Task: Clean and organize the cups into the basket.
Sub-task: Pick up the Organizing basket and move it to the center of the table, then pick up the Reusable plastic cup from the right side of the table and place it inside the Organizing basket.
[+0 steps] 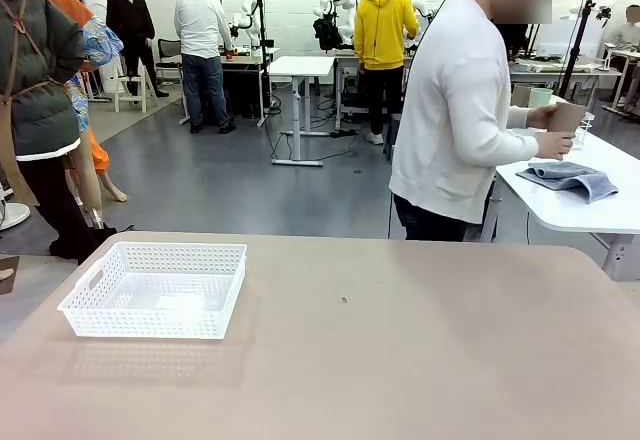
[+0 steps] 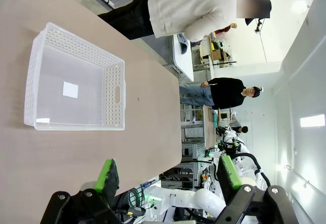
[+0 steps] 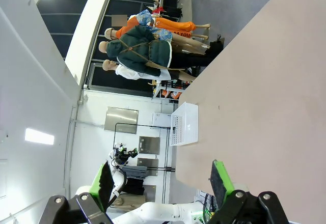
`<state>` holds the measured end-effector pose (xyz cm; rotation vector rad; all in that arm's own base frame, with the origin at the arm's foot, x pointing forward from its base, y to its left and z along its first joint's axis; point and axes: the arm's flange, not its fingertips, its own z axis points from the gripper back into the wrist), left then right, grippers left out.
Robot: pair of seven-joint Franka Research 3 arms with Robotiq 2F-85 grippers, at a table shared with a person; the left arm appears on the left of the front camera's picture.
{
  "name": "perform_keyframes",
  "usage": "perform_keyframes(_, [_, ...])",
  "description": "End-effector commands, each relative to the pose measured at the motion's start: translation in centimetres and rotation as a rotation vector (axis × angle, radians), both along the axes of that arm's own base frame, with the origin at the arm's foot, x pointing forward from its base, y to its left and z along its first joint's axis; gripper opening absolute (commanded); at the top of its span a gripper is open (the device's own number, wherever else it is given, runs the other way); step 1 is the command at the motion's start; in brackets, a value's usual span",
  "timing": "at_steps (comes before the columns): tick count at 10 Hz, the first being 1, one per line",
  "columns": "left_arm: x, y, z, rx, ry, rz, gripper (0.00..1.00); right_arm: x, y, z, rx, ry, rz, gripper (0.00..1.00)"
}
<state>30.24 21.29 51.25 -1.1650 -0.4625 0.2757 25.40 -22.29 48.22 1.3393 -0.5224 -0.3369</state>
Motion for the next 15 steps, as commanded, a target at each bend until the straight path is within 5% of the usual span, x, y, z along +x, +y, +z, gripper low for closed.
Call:
perform_keyframes(1, [0.0, 0.0, 0.1, -0.01, -0.002, -0.006, 1.0, 0.0, 0.0, 0.1, 0.004, -0.004, 0.004, 1.0])
perform_keyframes(13, [0.0, 0.0, 0.0, 0.0, 0.0, 0.0, 1.0, 0.0, 0.0, 0.0, 0.0, 0.0, 0.0, 1.0])
perform_keyframes(15, [1.0, -0.3, 0.9, 0.134, -0.066, -0.104, 1.0, 2.0, 0.1, -0.2, -0.117, -0.188, 0.136, 1.0])
